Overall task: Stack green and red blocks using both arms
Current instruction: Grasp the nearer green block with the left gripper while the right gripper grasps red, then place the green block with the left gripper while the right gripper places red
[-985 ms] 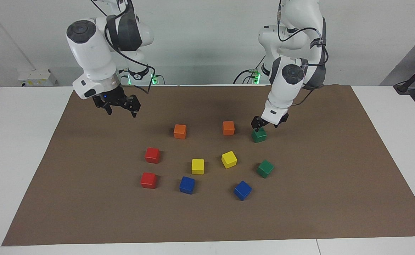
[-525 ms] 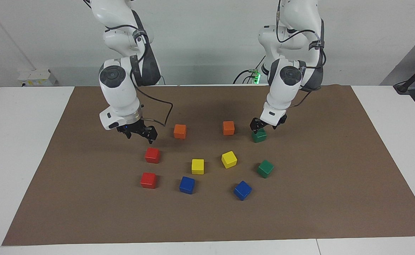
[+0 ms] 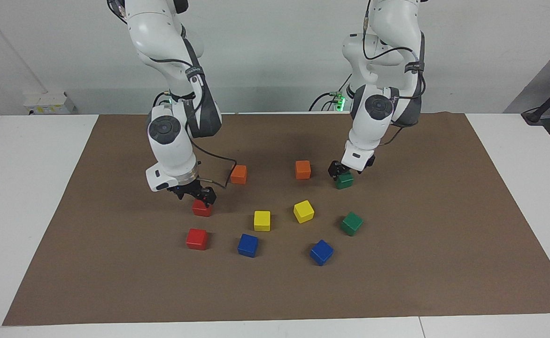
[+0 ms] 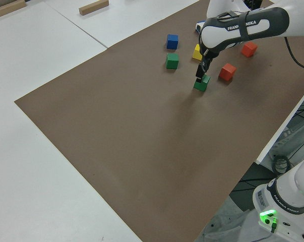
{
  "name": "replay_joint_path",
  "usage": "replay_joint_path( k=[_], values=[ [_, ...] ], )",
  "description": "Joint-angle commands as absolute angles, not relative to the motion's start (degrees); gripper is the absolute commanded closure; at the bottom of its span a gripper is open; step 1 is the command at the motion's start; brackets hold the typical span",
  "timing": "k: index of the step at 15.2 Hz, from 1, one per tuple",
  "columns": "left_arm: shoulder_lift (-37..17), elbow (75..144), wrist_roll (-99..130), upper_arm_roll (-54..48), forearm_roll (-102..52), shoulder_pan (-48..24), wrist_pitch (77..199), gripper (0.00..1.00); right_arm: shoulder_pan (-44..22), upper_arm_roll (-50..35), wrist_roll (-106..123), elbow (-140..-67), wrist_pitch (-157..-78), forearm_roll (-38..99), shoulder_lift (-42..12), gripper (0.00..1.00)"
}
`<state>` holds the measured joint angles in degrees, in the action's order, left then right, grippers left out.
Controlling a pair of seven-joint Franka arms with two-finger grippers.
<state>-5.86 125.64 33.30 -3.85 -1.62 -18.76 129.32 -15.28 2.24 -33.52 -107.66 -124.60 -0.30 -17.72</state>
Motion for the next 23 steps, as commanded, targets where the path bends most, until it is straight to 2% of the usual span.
replay_joint_path(
  k=[1, 5, 6, 7, 8, 11, 14, 15, 18, 19, 21, 22, 23],
  values=[
    [-6.0, 128.8, 34.4, -3.1, -1.4, -19.9, 133.3, 0.0, -16.1, 2.4, -34.5, -107.6, -126.1, 0.4, -18.8, 0.0],
    [-6.8, 129.3, 36.6, -3.1, -1.4, -20.4, 134.2, 0.0, -16.3, 2.4, -32.7, -110.6, -130.0, 0.4, -19.0, 0.0],
    [-7.5, 129.3, 36.6, -3.1, -1.4, -20.7, 134.6, 0.21, -16.3, 2.4, -31.8, -111.1, -130.1, 0.4, -19.0, 0.0],
    [-7.6, 129.0, 36.5, -3.1, -1.4, -20.7, 134.5, 0.76, -16.3, 2.4, -31.6, -111.4, -130.3, 0.4, -18.9, 0.0],
    [-7.6, 128.6, 36.4, -3.1, -1.4, -20.7, 133.8, 1.0, -16.3, 2.4, -31.6, -111.6, -130.9, 0.4, -19.0, 0.0],
    [-7.5, 126.7, 35.9, -3.1, -1.4, -20.3, 131.2, 1.0, -16.3, 2.4, -31.6, -112.7, -132.4, 0.4, -19.0, 0.0],
    [-6.4, 120.9, 30.4, -2.9, -1.4, -17.5, 121.2, 1.0, -16.1, 2.4, -31.6, -112.8, -132.6, 0.4, -19.2, 0.0],
    [-6.3, 118.8, 26.5, -2.9, -1.4, -15.9, 118.2, 1.0, -16.1, 2.4, -31.7, -112.8, -133.0, 0.4, -19.3, 0.03],
    [-6.4, 117.5, 15.6, -2.9, -1.3, -10.0, 117.2, 1.0, -15.9, 2.4, -31.7, -113.0, -133.6, 0.4, -19.3, 0.35],
    [-6.4, 117.7, 11.6, -2.8, -1.2, -7.8, 117.2, 1.0, -15.8, 2.4, -31.7, -113.0, -133.7, 0.4, -19.4, 0.52],
    [-6.4, 118.0, 5.4, -2.9, -1.1, -3.8, 117.3, 1.0, -15.6, 2.4, -31.7, -113.0, -133.5, 0.4, -19.4, 0.8],
    [-6.3, 118.6, 3.8, -2.9, -1.1, -2.6, 117.6, 1.0, -15.6, 2.4, -31.6, -113.0, -133.5, 0.4, -19.4, 0.99],
    [-6.2, 119.0, 3.3, -2.9, -1.1, -2.0, 118.2, 1.0, -15.7, 2.4, -31.6, -113.0, -133.3, 0.4, -19.4, 1.0]
  ],
)
